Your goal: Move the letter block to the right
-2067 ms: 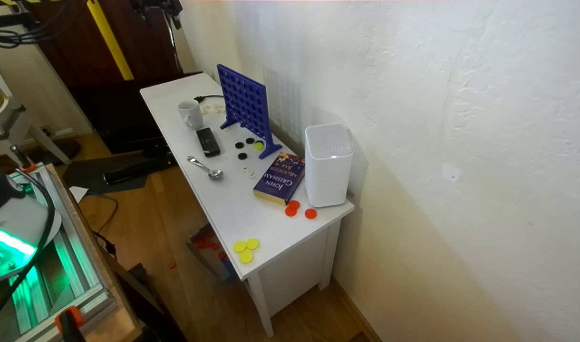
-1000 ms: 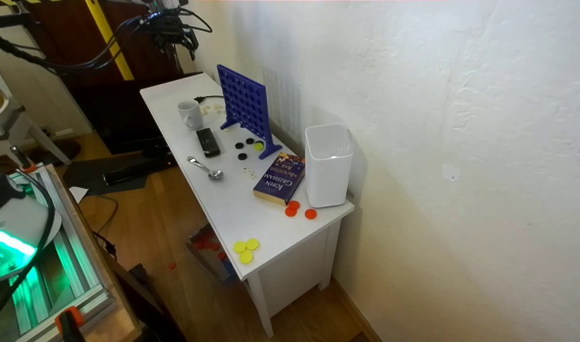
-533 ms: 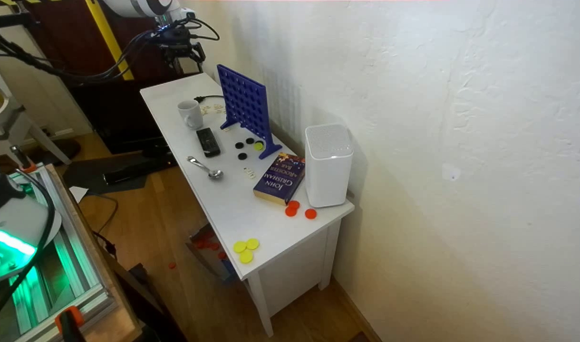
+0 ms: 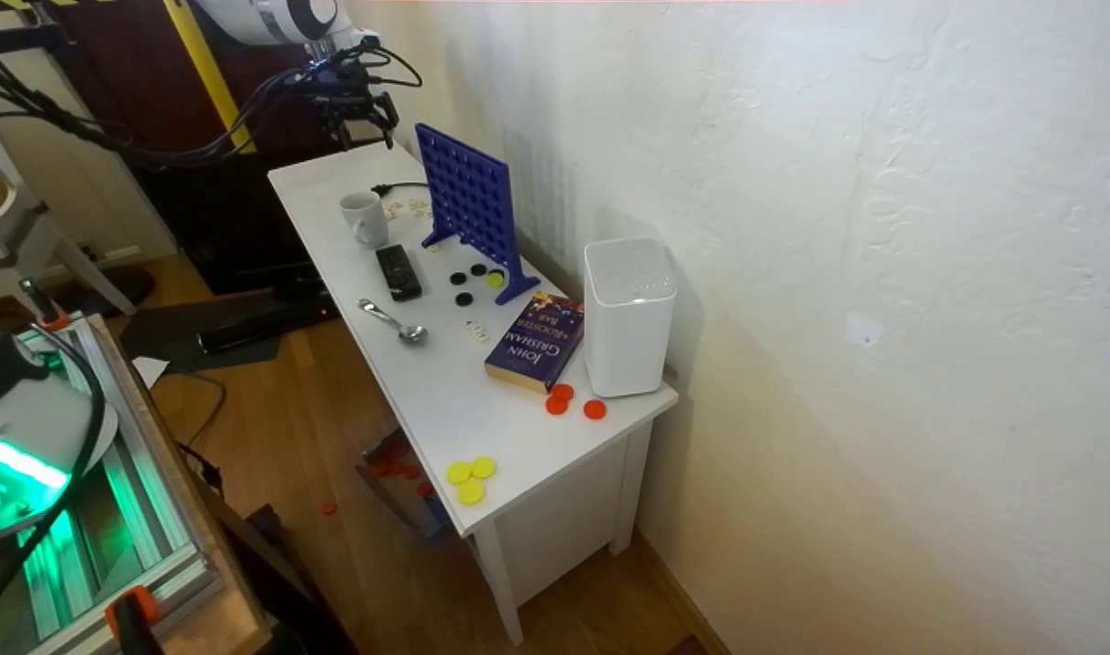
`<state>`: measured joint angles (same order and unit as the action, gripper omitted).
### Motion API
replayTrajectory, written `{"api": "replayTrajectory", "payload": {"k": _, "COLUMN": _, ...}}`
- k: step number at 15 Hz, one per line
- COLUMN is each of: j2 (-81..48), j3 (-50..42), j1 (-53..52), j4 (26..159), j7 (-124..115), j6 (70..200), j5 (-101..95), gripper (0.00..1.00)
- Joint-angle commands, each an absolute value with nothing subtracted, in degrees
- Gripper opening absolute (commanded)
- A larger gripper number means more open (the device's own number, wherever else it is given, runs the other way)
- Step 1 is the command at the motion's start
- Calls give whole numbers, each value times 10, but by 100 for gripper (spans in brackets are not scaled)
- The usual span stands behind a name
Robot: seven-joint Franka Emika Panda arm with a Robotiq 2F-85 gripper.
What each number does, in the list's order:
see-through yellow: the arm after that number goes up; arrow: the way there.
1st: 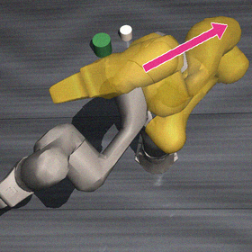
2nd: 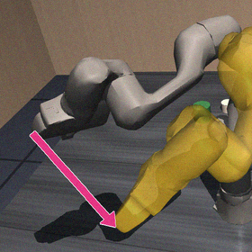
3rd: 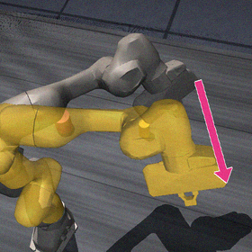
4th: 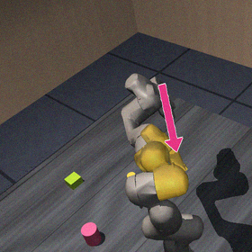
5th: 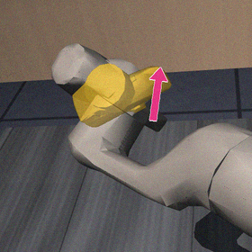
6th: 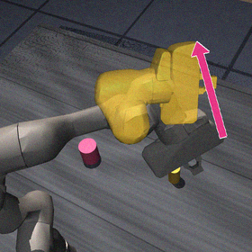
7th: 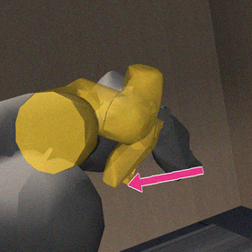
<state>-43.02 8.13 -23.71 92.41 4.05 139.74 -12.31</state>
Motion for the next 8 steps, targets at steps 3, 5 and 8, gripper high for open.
{"api": "replayTrajectory", "payload": {"k": 3, "j2": -465, "j3": 81, "j1": -246, "j4": 888, "j7": 59, "j6": 1417, "j5": -152, "gripper": 100}}
{"api": "replayTrajectory", "payload": {"k": 5, "j2": -477, "j3": 87, "j1": -243, "j4": 878, "j7": 83, "j6": 1429, "j5": -157, "gripper": 100}}
{"api": "replayTrajectory", "payload": {"k": 8, "j2": -492, "j3": 89, "j1": -238, "j4": 874, "j7": 111, "j6": 1444, "j5": -160, "gripper": 100}}
